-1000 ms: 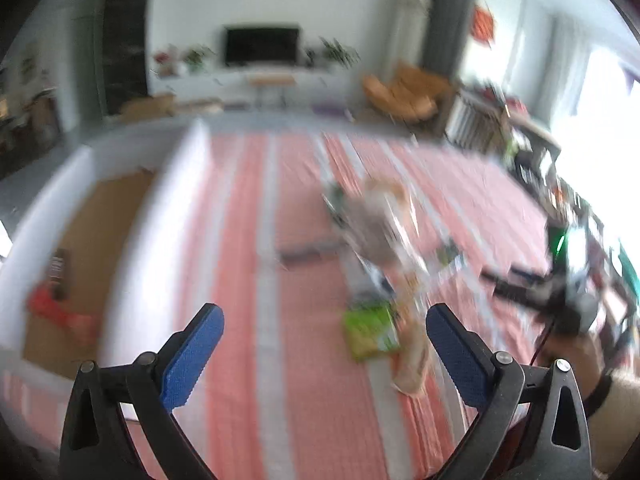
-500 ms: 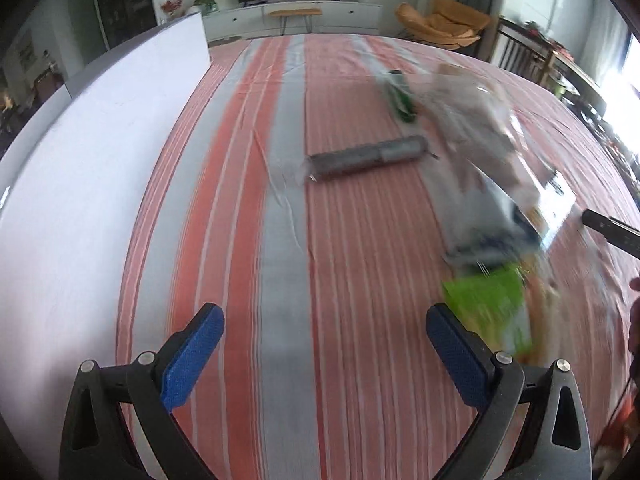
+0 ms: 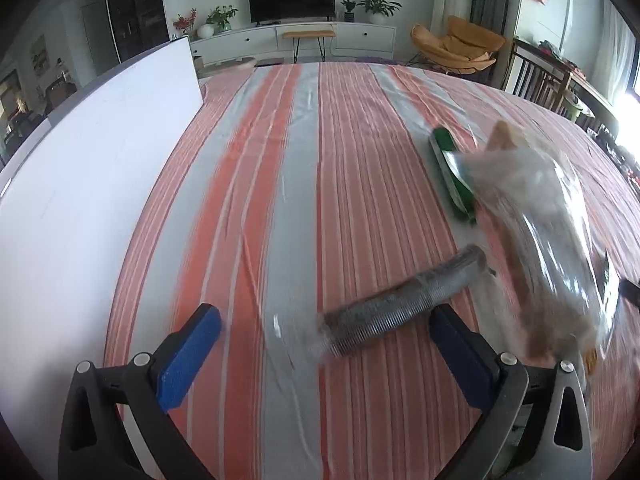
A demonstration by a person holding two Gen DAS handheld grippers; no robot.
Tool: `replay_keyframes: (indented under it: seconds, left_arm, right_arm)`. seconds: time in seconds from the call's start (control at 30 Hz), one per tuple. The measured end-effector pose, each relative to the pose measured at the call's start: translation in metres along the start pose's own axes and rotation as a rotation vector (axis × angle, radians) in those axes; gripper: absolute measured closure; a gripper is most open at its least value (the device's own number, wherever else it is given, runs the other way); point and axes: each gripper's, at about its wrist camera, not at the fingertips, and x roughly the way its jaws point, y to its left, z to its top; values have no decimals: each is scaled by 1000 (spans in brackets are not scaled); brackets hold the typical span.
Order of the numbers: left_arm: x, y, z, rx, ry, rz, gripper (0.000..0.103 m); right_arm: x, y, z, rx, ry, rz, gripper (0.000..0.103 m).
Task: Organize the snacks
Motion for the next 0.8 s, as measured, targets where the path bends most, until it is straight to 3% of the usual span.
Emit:
replay_keyframes:
  seconds: [0.8]
  left_arm:
    - [-5,1,-2,-3,-1,6,0]
  right_arm:
    - [1,0,0,0,0,-1,7]
